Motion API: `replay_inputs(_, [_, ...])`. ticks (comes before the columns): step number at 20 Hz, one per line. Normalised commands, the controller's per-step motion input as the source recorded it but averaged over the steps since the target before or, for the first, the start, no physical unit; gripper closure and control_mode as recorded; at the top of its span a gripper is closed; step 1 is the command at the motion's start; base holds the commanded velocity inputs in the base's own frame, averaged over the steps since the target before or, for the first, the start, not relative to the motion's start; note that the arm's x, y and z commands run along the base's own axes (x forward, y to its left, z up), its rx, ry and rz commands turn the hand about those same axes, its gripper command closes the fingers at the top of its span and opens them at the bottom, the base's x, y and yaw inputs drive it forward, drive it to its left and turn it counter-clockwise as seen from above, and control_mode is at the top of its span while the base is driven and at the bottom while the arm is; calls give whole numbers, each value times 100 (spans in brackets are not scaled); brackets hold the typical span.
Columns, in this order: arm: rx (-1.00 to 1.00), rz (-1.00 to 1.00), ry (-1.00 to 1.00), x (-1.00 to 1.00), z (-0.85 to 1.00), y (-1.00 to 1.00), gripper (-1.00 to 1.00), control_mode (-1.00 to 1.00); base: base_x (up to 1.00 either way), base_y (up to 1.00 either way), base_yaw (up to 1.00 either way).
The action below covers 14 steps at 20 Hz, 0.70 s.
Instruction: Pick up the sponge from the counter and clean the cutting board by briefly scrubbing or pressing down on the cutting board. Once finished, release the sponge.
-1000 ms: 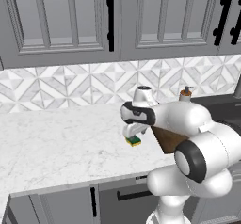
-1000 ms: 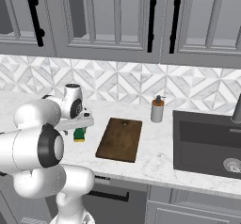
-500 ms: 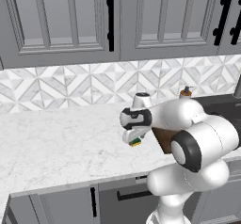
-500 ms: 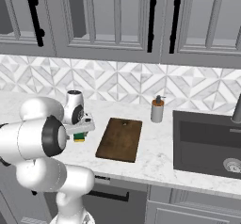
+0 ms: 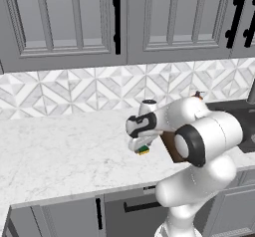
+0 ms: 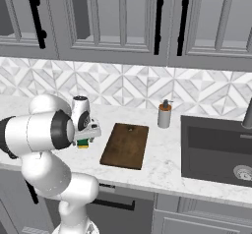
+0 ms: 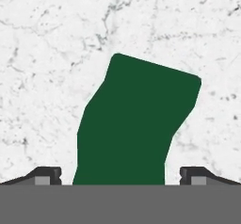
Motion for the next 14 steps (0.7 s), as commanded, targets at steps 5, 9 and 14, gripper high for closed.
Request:
replay_inputs(5, [0, 0, 0, 23, -13, 0, -100, -100, 0, 0, 0])
replay_inputs(9, [-1, 0, 0, 6, -27, 3, 100, -100, 0, 0, 0])
replay_inputs(14, [0, 0, 0, 0, -4, 0, 100, -100, 0, 0, 0])
